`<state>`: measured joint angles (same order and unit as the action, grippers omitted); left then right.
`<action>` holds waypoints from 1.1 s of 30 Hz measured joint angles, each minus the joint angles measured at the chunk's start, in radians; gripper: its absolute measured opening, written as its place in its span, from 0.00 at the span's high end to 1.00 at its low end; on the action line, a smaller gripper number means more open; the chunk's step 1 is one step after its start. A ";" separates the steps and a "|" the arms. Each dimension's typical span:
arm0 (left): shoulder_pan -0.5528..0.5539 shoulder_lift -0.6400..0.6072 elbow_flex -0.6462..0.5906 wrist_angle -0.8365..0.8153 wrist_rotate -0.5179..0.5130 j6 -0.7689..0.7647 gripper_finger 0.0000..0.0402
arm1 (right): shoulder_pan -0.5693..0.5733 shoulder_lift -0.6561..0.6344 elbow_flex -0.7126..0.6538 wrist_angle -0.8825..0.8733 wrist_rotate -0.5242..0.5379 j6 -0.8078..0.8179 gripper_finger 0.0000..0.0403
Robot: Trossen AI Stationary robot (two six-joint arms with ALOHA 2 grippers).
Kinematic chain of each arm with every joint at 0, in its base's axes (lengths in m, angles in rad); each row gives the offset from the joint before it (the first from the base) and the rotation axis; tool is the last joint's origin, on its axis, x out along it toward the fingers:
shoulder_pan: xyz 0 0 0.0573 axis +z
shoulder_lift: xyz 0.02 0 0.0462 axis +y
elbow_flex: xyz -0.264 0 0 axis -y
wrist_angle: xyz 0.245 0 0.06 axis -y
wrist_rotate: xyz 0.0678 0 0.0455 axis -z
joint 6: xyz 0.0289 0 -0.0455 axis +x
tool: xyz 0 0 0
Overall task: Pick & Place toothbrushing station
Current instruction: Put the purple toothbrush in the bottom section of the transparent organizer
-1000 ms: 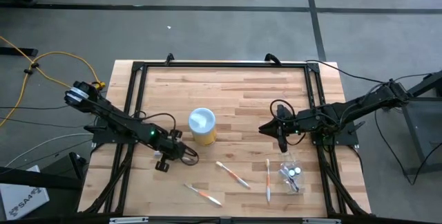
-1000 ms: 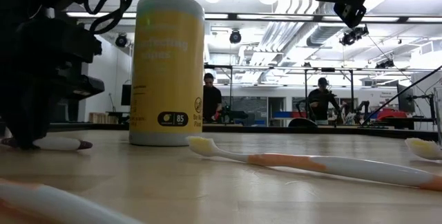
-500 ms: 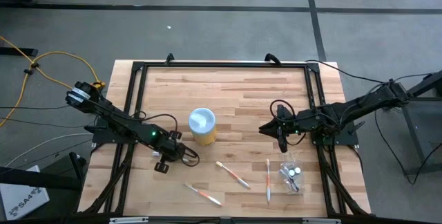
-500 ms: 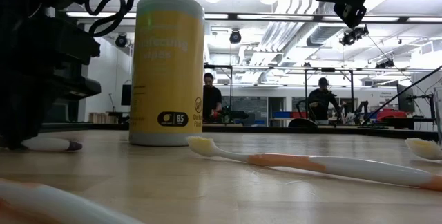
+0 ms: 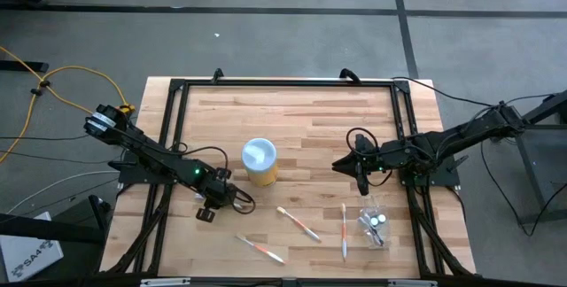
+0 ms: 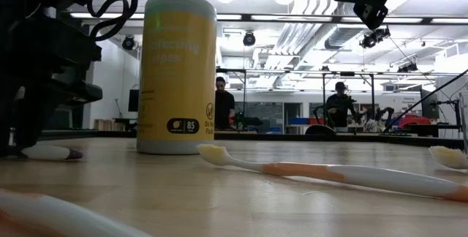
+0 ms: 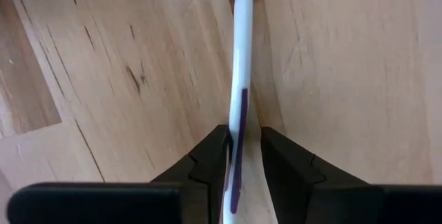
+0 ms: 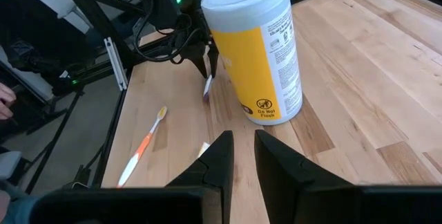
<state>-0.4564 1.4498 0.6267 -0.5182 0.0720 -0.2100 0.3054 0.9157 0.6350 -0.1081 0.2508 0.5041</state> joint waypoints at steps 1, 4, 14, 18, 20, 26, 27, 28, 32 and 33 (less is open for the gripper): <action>0.000 0.000 0.000 -0.003 0.000 0.000 0.78 | 0.000 0.000 0.000 0.000 0.000 0.000 0.87; 0.000 0.000 0.000 -0.005 -0.002 0.000 0.78 | 0.000 0.000 0.000 0.000 0.000 0.019 0.87; 0.000 0.016 0.000 -0.005 -0.048 0.000 0.88 | 0.000 0.000 0.000 0.000 0.000 0.023 0.87; 0.001 0.037 0.001 -0.012 -0.050 -0.008 0.97 | 0.000 0.000 0.000 0.000 0.000 0.023 0.87; 0.001 0.040 0.001 -0.010 -0.050 -0.015 0.98 | 0.000 0.000 0.000 0.000 0.000 0.023 0.87; -0.020 0.038 0.004 -0.008 -0.055 -0.013 0.98 | 0.000 0.000 0.000 -0.001 0.000 0.023 0.87; -0.026 0.038 0.009 -0.008 -0.057 -0.011 0.99 | 0.000 0.000 0.000 -0.001 0.000 0.023 0.87; -0.031 0.038 0.015 -0.010 -0.058 -0.011 0.99 | 0.000 0.000 0.000 -0.001 0.000 0.023 0.87; -0.036 0.040 0.063 -0.056 -0.058 -0.008 0.99 | 0.000 0.000 0.000 -0.001 0.000 0.023 0.87; -0.036 0.041 0.076 -0.074 -0.058 -0.007 0.99 | 0.000 0.000 0.000 -0.001 0.000 0.023 0.87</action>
<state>-0.4927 1.4906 0.7031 -0.5921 0.0143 -0.2173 0.3054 0.9157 0.6350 -0.1089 0.2506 0.5270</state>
